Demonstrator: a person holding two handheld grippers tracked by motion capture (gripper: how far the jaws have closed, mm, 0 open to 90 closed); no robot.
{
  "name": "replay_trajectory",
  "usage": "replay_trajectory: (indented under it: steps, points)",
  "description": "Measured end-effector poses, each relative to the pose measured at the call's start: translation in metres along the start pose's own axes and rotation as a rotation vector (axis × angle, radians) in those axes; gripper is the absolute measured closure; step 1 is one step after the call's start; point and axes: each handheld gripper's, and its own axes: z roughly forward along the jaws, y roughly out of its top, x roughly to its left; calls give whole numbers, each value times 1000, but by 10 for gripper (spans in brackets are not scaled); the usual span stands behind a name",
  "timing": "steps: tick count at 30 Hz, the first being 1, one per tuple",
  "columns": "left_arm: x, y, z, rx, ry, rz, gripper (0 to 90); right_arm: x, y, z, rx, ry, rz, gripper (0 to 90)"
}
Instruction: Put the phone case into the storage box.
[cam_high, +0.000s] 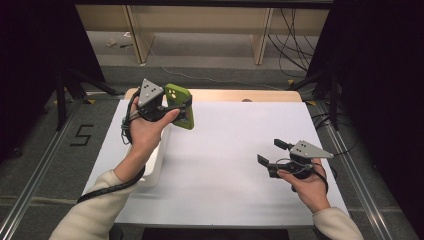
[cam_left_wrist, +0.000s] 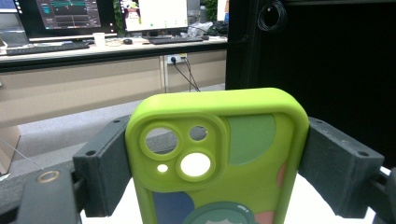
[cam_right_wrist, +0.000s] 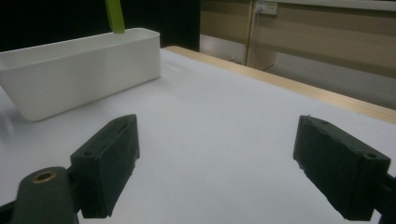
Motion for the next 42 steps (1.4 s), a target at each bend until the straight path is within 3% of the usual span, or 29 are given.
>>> replay_trajectory:
  steps: [42]
  points:
    - [16, 3, -3, 9, 47, -7, 159, -2, -2, -1, -1, -9, 10, 156]
